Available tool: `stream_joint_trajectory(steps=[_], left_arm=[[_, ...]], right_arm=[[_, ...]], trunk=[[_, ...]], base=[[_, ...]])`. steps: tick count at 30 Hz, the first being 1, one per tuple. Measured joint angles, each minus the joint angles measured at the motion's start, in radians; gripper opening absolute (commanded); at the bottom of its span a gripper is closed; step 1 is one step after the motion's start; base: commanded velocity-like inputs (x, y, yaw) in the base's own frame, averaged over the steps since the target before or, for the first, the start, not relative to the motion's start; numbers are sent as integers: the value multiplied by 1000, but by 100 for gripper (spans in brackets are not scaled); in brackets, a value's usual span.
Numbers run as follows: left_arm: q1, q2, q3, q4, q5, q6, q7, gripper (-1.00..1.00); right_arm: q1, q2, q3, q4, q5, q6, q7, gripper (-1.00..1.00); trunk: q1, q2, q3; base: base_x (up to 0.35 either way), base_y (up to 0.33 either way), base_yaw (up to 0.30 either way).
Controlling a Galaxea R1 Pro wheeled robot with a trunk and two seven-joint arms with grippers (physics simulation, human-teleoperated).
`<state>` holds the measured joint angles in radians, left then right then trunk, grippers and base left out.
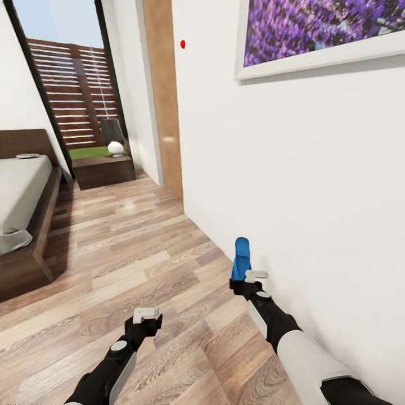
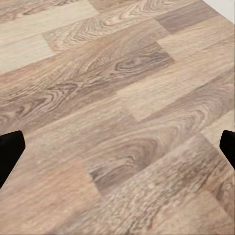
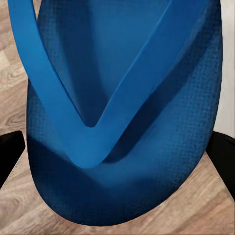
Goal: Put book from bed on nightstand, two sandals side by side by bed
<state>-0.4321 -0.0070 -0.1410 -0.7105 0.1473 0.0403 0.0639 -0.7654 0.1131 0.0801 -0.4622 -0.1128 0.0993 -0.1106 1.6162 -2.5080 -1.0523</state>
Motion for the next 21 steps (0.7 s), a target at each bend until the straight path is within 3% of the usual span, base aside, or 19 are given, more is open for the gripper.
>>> stream_joint_trajectory(steps=[7,21], left_arm=[[0,-1,0,0,-1,0,0,100],[0,-1,0,0,0,0,0,100]], right_arm=[[0,0,1,-2,1,3,0,-100],[0,0,0,-2,1,3,-1,-100]], trunk=[[0,0,0],[0,0,0]], base=[[134,-164,68],[120,-134,250]])
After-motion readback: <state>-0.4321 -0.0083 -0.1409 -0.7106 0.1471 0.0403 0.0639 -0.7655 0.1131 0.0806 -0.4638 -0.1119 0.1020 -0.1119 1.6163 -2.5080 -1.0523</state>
